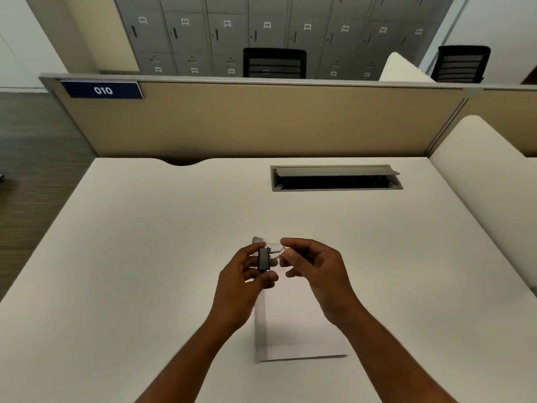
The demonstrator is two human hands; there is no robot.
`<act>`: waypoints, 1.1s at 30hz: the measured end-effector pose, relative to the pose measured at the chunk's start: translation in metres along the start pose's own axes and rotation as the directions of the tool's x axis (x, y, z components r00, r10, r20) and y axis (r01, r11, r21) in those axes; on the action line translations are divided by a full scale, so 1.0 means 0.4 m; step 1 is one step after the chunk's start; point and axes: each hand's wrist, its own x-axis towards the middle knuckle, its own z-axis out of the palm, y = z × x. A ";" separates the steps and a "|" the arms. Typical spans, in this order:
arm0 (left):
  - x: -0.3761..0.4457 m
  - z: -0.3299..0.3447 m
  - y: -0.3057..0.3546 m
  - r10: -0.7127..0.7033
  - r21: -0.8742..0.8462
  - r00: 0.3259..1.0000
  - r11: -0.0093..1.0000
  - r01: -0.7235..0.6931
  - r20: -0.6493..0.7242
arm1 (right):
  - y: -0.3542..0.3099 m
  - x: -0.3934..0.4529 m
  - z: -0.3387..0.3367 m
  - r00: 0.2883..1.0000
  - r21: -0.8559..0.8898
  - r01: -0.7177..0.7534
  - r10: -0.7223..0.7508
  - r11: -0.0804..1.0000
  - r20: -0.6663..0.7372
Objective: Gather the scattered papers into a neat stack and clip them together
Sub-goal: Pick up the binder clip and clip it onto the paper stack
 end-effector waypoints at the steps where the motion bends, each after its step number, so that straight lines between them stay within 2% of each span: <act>1: 0.002 -0.001 -0.002 0.017 0.032 1.000 0.999 -0.017 0.000 | -0.002 -0.001 0.002 1.000 -0.009 0.005 -0.005 1.000 0.008; 5: 0.010 0.006 0.002 0.125 0.170 0.991 0.976 -0.133 0.055 | -0.014 -0.001 0.007 0.999 -0.060 0.042 -0.042 0.997 0.002; 9: 0.010 0.023 0.023 0.309 0.337 0.944 0.882 -0.330 0.116 | -0.027 0.001 0.000 0.998 -0.118 0.067 -0.065 0.991 0.023; 11: 0.013 0.031 0.033 0.353 0.367 0.929 0.854 -0.369 0.113 | -0.033 -0.001 -0.007 0.997 -0.162 0.080 -0.075 0.984 0.032; 15: 0.011 0.042 0.054 0.395 0.379 0.915 0.836 -0.397 0.086 | -0.052 -0.002 -0.023 0.988 -0.261 0.149 -0.136 0.954 0.068; 20: -0.002 0.063 0.064 0.427 0.364 0.903 0.836 -0.411 0.041 | -0.067 -0.006 -0.030 0.970 -0.294 0.243 -0.229 0.924 0.082; 26: -0.011 0.083 0.069 0.426 0.368 0.905 0.844 -0.391 -0.014 | -0.078 -0.016 -0.031 0.901 -0.431 0.421 -0.421 0.798 0.103; 30: -0.014 0.088 0.068 0.428 0.356 0.903 0.851 -0.387 -0.041 | -0.084 -0.010 -0.037 0.897 -0.439 0.430 -0.430 0.789 0.105; 33: -0.016 0.088 0.061 0.401 0.292 0.912 0.885 -0.362 -0.085 | -0.083 -0.005 -0.045 0.927 -0.370 0.371 -0.365 0.852 0.089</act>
